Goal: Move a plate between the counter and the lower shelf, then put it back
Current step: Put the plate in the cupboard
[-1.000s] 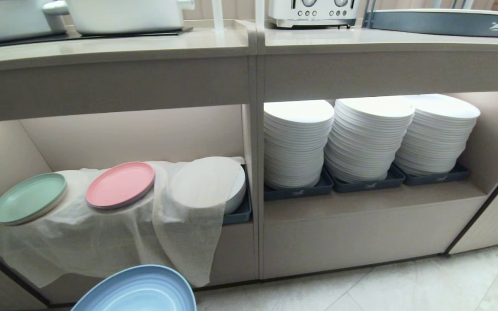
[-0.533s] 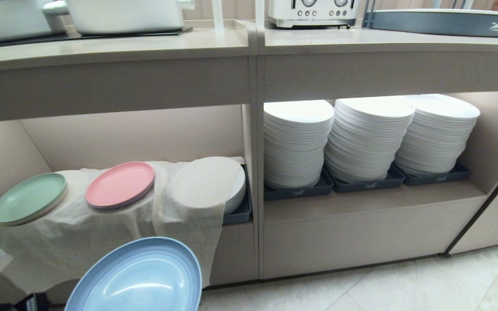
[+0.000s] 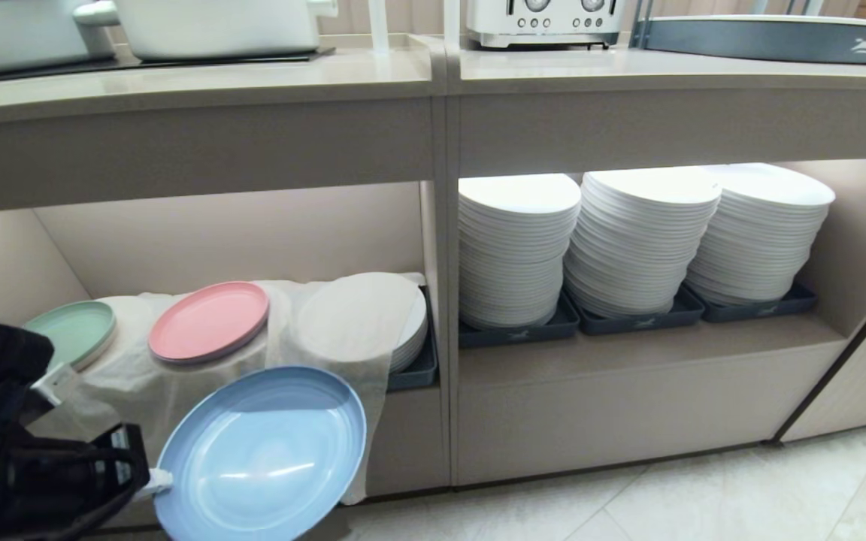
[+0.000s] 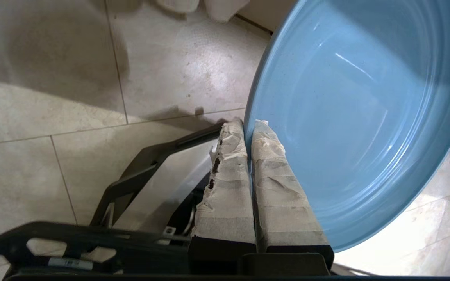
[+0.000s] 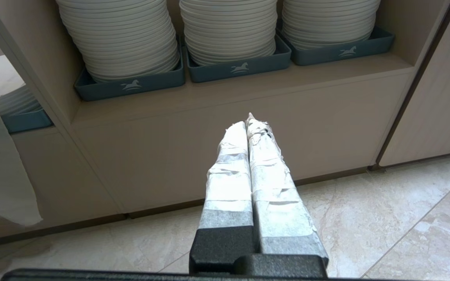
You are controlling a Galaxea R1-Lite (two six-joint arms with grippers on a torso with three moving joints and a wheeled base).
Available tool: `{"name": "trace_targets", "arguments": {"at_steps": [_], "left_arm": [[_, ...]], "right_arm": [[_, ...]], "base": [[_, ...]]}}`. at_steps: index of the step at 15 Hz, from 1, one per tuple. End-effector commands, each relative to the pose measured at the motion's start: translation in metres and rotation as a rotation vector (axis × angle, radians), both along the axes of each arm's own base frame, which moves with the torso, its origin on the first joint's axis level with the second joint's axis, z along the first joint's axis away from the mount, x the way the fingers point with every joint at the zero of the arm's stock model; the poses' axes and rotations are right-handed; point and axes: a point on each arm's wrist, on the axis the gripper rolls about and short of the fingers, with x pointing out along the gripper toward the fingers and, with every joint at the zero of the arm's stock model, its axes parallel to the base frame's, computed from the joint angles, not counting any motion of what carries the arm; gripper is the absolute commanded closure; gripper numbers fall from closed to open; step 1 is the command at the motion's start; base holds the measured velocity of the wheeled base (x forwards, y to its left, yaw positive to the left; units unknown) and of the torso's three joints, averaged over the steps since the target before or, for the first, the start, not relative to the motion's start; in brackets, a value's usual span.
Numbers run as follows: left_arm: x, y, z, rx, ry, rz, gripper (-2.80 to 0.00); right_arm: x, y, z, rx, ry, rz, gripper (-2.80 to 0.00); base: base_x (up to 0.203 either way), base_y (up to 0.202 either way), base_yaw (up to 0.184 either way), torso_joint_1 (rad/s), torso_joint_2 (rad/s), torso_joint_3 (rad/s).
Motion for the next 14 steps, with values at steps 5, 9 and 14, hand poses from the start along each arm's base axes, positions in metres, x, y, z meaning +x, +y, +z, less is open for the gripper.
{"name": "trace_targets", "arguments": {"at_steps": [5,9,14], "left_arm": [[0.066,-0.006,-0.018,-0.031,0.065,0.052,0.0],[0.101,-0.022,-0.024,-0.092,0.099,0.113,0.0],[0.141,-0.04,-0.029,-0.137,0.106,0.153,0.0]], "right_arm": [[0.0,0.0,0.0,0.001,-0.001,0.001,0.0],[0.0,0.0,0.0,0.001,-0.001,-0.001,0.0],[0.0,0.0,0.0,0.001,-0.001,0.001,0.0]], "base": [[0.0,0.0,0.0,0.0,0.0,0.0],[0.0,0.0,0.0,0.0,0.0,0.0],[0.0,0.0,0.0,0.0,0.0,0.0]]}}
